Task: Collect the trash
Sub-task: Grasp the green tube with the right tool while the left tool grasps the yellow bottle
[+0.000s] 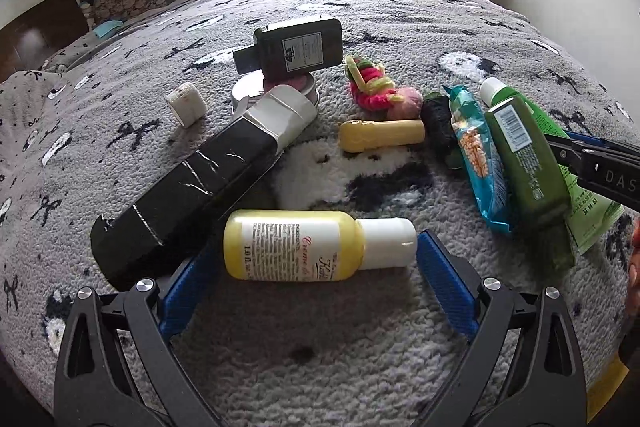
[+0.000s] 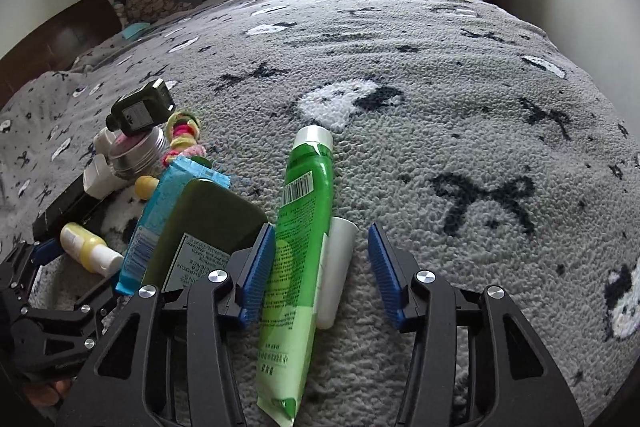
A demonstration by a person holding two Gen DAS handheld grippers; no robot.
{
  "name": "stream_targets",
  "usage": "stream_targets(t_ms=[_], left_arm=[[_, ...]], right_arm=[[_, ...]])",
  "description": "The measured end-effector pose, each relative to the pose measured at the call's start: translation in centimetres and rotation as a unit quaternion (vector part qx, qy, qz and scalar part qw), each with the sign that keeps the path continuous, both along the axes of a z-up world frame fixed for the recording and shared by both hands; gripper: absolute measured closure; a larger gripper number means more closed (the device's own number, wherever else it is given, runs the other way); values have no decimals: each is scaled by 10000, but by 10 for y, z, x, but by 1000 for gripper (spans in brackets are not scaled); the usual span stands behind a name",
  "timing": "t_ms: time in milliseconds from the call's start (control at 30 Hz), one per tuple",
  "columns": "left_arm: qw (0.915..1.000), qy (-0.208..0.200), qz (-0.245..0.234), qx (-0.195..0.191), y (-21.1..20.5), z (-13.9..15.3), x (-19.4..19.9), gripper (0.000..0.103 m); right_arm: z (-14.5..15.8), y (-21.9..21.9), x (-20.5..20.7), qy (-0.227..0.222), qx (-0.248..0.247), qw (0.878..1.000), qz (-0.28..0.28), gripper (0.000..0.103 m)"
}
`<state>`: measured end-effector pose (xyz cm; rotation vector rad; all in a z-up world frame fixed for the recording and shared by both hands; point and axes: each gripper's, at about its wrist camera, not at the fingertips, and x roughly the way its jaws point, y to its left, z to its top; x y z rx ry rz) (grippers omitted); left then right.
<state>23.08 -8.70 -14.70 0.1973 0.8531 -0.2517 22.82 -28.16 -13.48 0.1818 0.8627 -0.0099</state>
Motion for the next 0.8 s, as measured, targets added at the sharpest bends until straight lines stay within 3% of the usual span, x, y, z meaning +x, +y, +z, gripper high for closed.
stream_targets(t_ms=[100,167,500,800], left_arm=[[9999,72,-20,-76,1,-3,7,22],[9999,74,-28,-108,1,-3,9,22],[9998,-45,-115,-130,4,6,-15,23],[9984,-458,-102,-300,10,43,-54,23]], right_arm=[[-4,3,10,17,58,10000,64,66],[-6,6,15,38,9,9999,106,73],[9,3,-10,-192,-412,9990,7,76],[43,-4,-51,-496,-445,9977,-117,76]])
